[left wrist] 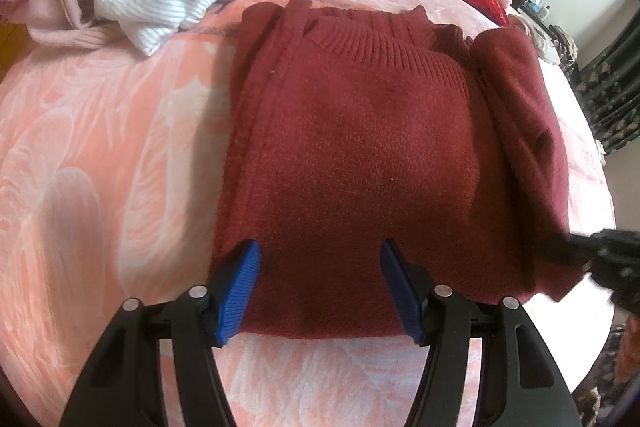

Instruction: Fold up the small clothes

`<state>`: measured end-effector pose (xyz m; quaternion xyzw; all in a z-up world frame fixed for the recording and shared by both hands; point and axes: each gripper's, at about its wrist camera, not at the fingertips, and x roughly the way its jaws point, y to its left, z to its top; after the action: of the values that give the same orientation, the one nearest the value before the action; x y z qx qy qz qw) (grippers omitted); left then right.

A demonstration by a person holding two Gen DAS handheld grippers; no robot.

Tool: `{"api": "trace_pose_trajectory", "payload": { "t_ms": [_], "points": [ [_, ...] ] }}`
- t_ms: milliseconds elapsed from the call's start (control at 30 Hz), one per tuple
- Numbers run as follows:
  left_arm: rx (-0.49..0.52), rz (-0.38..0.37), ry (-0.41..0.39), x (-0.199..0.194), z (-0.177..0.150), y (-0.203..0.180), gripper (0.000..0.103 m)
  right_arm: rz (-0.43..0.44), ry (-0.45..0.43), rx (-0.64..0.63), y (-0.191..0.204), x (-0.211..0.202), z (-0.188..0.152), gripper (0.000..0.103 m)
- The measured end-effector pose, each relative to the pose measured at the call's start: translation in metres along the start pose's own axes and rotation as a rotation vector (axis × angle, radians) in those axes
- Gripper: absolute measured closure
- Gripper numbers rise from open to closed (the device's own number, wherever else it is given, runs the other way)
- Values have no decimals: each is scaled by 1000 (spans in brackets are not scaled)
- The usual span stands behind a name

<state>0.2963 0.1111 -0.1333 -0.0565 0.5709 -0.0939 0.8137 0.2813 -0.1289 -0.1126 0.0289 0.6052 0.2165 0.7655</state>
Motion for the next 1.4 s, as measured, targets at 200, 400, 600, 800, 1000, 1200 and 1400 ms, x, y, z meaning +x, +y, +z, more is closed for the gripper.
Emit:
{"api": "trace_pose_trajectory", "payload": {
  "t_ms": [200, 400, 600, 800, 1000, 1200, 1400],
  "points": [
    [-3, 3, 3, -1, 2, -3, 40, -18, 58, -42, -2, 23, -9, 92],
    [-21, -67, -1, -12, 8, -15, 40, 66, 27, -36, -9, 8, -16, 66],
    [-24, -160, -7, -20, 21, -47, 31, 183, -34, 0, -29, -35, -38, 56],
    [-9, -201, 30, 0, 40, -94, 27, 126, -34, 40, -68, -55, -56, 56],
    [-22, -189, 69, 25, 55, -123, 25, 90, -19, 78, -104, -55, -69, 56],
    [-27, -228, 138, 50, 54, -144, 26, 78, -9, 100, -122, -53, -76, 56],
    [-35, -291, 138, 59, 41, -150, 88, 53, 19, 130, -139, -49, -87, 56]
  ]
}}
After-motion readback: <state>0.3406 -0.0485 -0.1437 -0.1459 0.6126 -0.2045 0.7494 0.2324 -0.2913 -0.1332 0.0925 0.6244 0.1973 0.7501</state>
